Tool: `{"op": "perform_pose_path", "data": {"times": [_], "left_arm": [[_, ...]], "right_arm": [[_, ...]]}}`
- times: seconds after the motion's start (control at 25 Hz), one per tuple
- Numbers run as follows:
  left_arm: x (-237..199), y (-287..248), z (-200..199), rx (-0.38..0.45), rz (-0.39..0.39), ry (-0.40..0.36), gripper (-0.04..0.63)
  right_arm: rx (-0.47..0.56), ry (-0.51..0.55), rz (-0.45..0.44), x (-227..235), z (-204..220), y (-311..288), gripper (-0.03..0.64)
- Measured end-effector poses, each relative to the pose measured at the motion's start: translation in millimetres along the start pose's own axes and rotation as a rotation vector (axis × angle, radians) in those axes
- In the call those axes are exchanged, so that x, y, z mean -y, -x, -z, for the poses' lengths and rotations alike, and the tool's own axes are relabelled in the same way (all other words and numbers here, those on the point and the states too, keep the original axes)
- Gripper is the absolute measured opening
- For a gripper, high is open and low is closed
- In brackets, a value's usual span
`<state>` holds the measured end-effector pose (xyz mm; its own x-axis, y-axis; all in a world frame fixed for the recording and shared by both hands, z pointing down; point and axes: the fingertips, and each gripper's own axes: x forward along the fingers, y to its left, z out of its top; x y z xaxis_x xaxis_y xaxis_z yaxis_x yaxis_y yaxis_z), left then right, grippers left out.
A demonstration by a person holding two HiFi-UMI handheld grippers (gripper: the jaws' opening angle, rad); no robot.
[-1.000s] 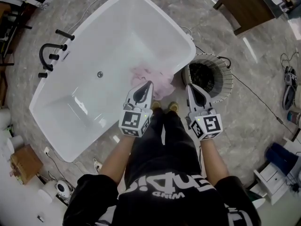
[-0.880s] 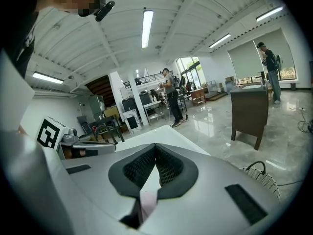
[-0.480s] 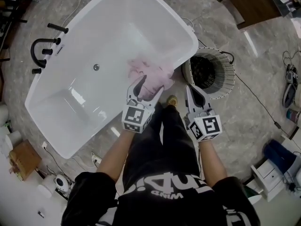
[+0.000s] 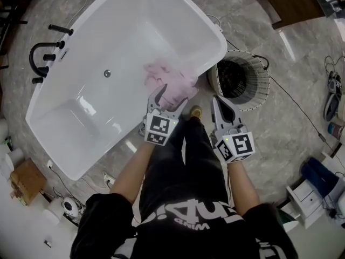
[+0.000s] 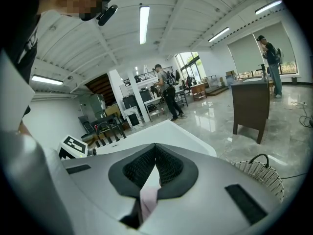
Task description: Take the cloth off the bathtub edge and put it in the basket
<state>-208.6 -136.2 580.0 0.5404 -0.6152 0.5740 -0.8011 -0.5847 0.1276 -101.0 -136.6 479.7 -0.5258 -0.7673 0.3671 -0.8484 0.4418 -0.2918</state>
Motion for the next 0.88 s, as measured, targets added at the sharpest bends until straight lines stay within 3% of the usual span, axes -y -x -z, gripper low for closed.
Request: {"op": "perform_pose_path", "data": {"times": [0.56,0.88], "left_arm": [[-14.0,-72.3,122.0,-0.274,-0.021,-0.073,0.354],[-14.6,-100.1,161.2,-0.400,-0.005,-0.098,0.420]], "right_arm": [[-0.059,-0.051,0.007,4.4,45.6,1.8,0.009],[-0.082,-0.069,0.020,10.5,62.1,8.2,0.009]]}}
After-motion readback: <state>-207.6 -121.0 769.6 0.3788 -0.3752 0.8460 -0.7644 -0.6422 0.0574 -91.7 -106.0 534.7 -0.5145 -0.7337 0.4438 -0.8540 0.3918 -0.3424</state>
